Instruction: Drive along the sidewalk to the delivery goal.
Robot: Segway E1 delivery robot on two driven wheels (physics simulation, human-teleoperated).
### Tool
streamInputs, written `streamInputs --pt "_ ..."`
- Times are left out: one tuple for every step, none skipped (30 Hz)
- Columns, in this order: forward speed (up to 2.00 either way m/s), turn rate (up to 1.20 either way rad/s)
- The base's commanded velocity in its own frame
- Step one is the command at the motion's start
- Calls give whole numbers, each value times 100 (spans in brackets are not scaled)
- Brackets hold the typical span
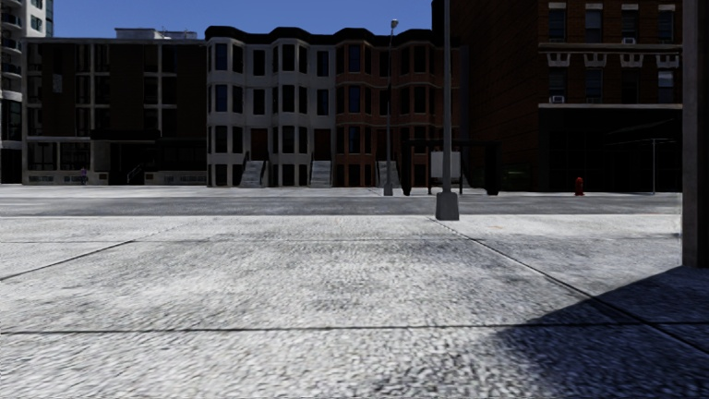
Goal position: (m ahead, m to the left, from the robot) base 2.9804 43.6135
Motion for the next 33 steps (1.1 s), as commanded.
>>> streamInputs --pt "200 0" --pt "200 0" --pt "200 0" --pt "200 0" --pt "200 0" --pt "200 0" --pt "200 20" --pt "200 63" --pt "200 89" --pt "200 120" --pt "200 120" --pt "200 120" --pt "200 120" --pt "200 120" --pt "200 120" --pt "200 120" --pt "200 120" --pt "200 120" --pt "200 120" --pt "200 120" --pt "200 120" --pt "200 120" --pt "200 120" --pt "200 120" --pt "200 120" --pt "200 120" --pt "200 120" --pt "200 120" --pt "200 120" --pt "200 120" --pt "200 120" --pt "200 120" --pt "200 120"
